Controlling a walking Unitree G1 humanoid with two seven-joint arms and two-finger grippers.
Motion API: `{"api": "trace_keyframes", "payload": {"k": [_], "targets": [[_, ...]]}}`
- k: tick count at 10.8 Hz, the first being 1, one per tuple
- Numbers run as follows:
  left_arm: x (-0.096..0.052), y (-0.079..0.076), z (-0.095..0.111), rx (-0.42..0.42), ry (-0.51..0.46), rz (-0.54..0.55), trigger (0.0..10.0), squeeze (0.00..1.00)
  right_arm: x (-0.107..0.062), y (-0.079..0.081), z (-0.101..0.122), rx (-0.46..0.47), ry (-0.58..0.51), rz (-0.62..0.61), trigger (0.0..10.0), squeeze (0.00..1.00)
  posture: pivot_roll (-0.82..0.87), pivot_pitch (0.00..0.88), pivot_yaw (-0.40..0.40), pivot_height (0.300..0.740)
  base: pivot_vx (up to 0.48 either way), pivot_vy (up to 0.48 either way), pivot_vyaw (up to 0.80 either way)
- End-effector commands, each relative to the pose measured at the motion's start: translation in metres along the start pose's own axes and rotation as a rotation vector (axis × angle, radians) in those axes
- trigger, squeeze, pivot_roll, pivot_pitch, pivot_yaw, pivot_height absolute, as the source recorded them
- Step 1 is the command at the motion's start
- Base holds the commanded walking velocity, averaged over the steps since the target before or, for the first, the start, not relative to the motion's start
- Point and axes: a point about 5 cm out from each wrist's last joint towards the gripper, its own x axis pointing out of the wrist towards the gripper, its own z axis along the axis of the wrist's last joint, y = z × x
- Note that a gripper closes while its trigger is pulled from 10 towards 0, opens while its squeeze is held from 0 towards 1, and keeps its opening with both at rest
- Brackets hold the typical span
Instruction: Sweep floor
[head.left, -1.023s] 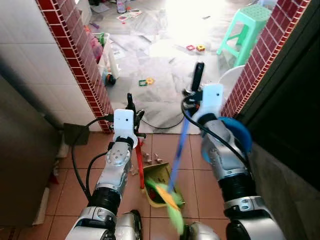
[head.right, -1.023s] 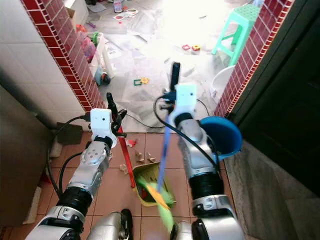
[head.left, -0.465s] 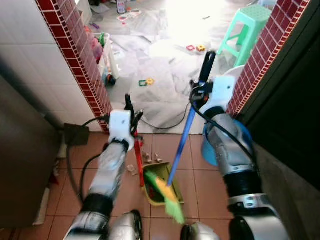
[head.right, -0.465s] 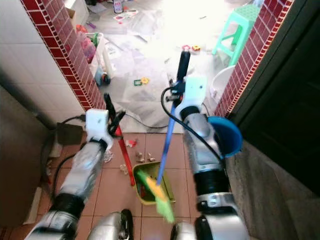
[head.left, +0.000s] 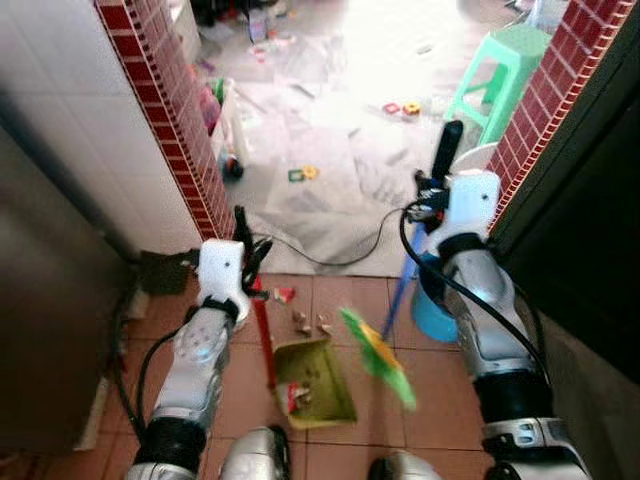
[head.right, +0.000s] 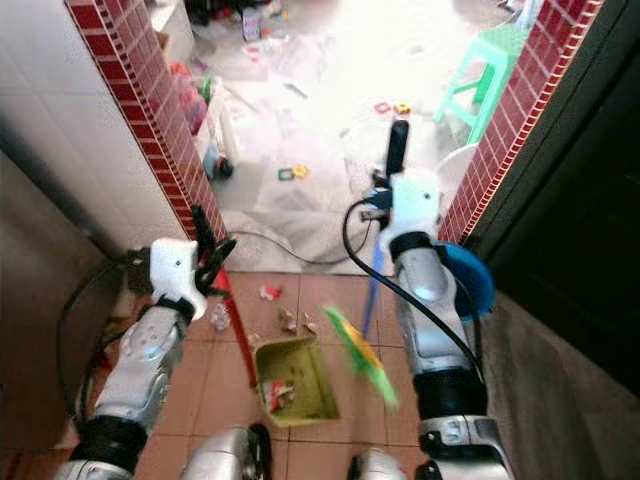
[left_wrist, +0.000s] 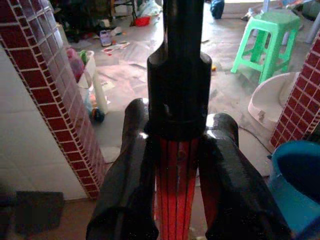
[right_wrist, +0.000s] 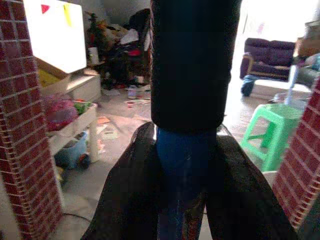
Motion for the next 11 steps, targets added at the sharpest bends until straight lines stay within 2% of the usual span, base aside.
{"api": "trace_keyframes", "payload": {"k": [1, 3, 4, 5, 6, 7, 8, 9, 10, 11], "targets": [[-0.002, 0.002, 0.004, 0.027, -0.024, -0.016, 10.0, 0.00, 0.000, -0.006, -0.001, -0.051, -0.009, -0.020, 10.0, 0.00, -0.07, 0.000, 0.063, 0.740, 0.000, 0.000, 0.00], [-0.008, -0.001, -0.003, 0.024, -0.002, -0.023, 10.0, 0.00, -0.006, -0.009, -0.014, -0.054, 0.029, -0.053, 10.0, 0.00, -0.08, 0.000, 0.064, 0.740, 0.000, 0.000, 0.00], [-0.012, -0.001, -0.005, 0.006, -0.003, -0.013, 10.0, 0.00, -0.010, -0.010, -0.022, -0.031, 0.061, -0.074, 10.0, 0.00, -0.08, 0.000, 0.062, 0.740, 0.000, 0.000, 0.00], [-0.012, 0.000, -0.004, 0.021, -0.018, 0.017, 10.0, 0.00, -0.015, -0.010, -0.027, -0.043, 0.083, -0.079, 10.0, 0.00, -0.08, 0.000, 0.052, 0.740, 0.000, 0.000, 0.00], [-0.011, -0.003, -0.004, 0.005, -0.018, -0.012, 10.0, 0.00, -0.017, -0.009, -0.031, -0.041, 0.090, -0.073, 10.0, 0.00, -0.09, 0.000, 0.026, 0.740, 0.000, 0.000, 0.00], [-0.007, -0.012, -0.002, 0.040, -0.025, -0.087, 10.0, 0.00, -0.018, -0.008, -0.038, -0.084, 0.124, -0.061, 10.0, 0.00, -0.10, 0.000, -0.012, 0.740, 0.000, 0.000, 0.00], [-0.005, -0.014, -0.002, 0.033, -0.018, -0.097, 10.0, 0.00, -0.019, -0.008, -0.038, -0.094, 0.128, -0.057, 10.0, 0.00, -0.09, 0.000, -0.019, 0.740, 0.000, 0.000, 0.00], [-0.007, -0.013, -0.003, 0.049, -0.007, -0.099, 10.0, 0.00, -0.021, -0.004, -0.040, -0.091, 0.123, -0.053, 10.0, 0.00, -0.08, 0.000, 0.018, 0.740, 0.000, 0.000, 0.00], [-0.013, -0.012, -0.006, -0.009, -0.006, -0.145, 10.0, 0.00, -0.022, -0.004, -0.038, -0.085, 0.105, -0.062, 10.0, 0.00, -0.09, 0.000, 0.052, 0.740, 0.000, 0.000, 0.00], [-0.022, -0.006, -0.015, 0.000, 0.018, -0.095, 10.0, 0.00, -0.022, -0.011, -0.032, -0.093, 0.069, -0.086, 10.0, 0.00, -0.10, 0.000, 0.067, 0.740, 0.000, 0.000, 0.00]]}}
